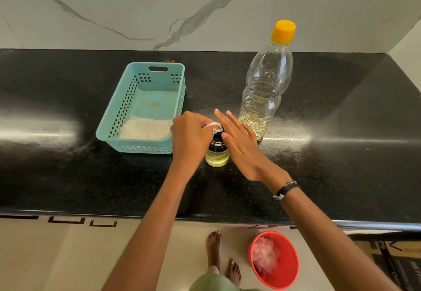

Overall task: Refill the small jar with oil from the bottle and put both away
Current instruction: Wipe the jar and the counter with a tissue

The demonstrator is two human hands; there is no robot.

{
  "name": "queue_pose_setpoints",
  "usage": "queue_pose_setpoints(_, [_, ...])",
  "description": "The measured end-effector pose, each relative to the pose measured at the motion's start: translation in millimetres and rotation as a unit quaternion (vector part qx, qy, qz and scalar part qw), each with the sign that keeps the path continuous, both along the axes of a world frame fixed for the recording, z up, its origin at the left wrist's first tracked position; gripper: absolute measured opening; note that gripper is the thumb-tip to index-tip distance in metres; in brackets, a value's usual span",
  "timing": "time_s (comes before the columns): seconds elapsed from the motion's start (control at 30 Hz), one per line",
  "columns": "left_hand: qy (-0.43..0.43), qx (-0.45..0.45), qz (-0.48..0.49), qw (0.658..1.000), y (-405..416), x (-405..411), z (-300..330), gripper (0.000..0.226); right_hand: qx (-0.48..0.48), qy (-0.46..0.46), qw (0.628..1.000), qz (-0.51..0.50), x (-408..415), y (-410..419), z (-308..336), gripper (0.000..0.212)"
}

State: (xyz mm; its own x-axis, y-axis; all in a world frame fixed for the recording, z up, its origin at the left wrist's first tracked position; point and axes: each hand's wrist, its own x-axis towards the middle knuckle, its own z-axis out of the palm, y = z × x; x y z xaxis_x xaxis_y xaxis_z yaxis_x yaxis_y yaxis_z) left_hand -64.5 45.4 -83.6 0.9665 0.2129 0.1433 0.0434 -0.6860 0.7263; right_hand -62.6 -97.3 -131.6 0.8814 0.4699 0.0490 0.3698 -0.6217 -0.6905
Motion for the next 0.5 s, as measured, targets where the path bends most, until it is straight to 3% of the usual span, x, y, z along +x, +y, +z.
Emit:
queue_pose_setpoints(0.13, [0.005,0.002,0.026,1.0,-12,-15,-18,0.032,-0.01,-0.004,1.0,-0.002,1,0,1,0.052])
queue_pose_setpoints(0.5, [-0.109,-0.031,0.169,0.979,-39,-47,-30,0.022,-0.018,-0.013,1.0,-0.019,-4,2,1,0.052])
